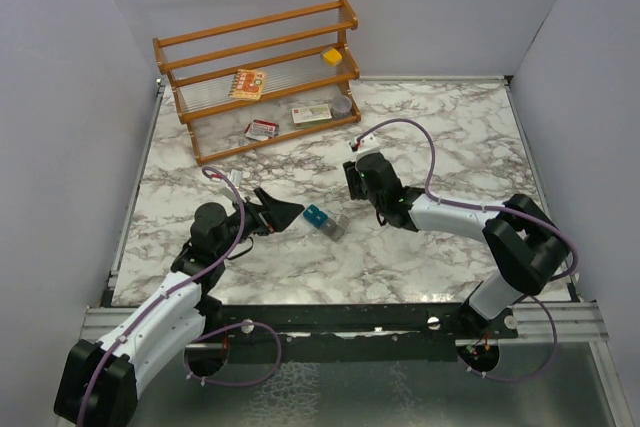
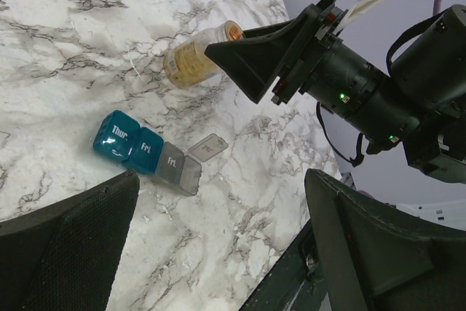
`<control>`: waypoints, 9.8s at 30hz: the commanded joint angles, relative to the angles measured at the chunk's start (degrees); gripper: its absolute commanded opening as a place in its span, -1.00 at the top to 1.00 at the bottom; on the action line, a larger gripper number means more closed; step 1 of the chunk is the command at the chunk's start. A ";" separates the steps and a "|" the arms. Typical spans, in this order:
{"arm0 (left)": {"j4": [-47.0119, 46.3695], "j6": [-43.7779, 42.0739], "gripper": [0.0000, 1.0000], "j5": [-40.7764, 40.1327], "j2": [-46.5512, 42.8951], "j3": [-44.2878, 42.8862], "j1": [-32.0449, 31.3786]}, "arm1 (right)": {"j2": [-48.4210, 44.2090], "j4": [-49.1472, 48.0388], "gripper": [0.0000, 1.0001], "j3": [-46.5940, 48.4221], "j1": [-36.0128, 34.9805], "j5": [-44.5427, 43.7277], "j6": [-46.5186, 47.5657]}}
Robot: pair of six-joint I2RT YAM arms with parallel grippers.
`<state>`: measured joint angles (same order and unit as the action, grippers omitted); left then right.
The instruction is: Sort the pills into containers
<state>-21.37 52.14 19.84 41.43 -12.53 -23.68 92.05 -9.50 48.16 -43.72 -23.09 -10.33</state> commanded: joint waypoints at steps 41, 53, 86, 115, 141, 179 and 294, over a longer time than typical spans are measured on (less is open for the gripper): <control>-27.94 -24.87 -0.98 21.72 10.26 -4.46 -0.74 | -24.66 38.00 0.98 25.12 0.57 35.36 7.69; -30.41 -31.00 -0.96 36.72 17.15 -9.37 -3.51 | -25.51 38.94 0.98 23.85 0.57 52.46 6.54; -30.43 -27.03 -0.73 31.80 20.56 -12.44 -10.42 | -26.98 22.60 0.98 11.72 0.49 56.30 -0.80; -30.45 -26.97 -0.59 26.65 18.99 -11.23 -10.42 | -33.35 16.32 0.98 7.41 0.53 49.58 -4.47; -30.40 -27.56 -0.04 26.68 19.15 -11.77 -10.42 | -32.47 14.59 0.98 7.39 0.48 50.24 -5.22; -27.25 -26.23 1.00 25.23 19.61 -12.97 -10.42 | -34.52 12.27 -0.98 5.90 0.48 48.37 -6.14; -36.67 -13.77 1.00 28.71 3.89 -8.91 -11.12 | -32.74 -5.77 0.83 -1.06 -3.34 55.63 -10.88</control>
<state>-48.42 31.48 43.77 47.57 -20.16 -34.37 60.25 -21.54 46.30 -46.94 28.45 -24.69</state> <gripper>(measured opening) 0.543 0.408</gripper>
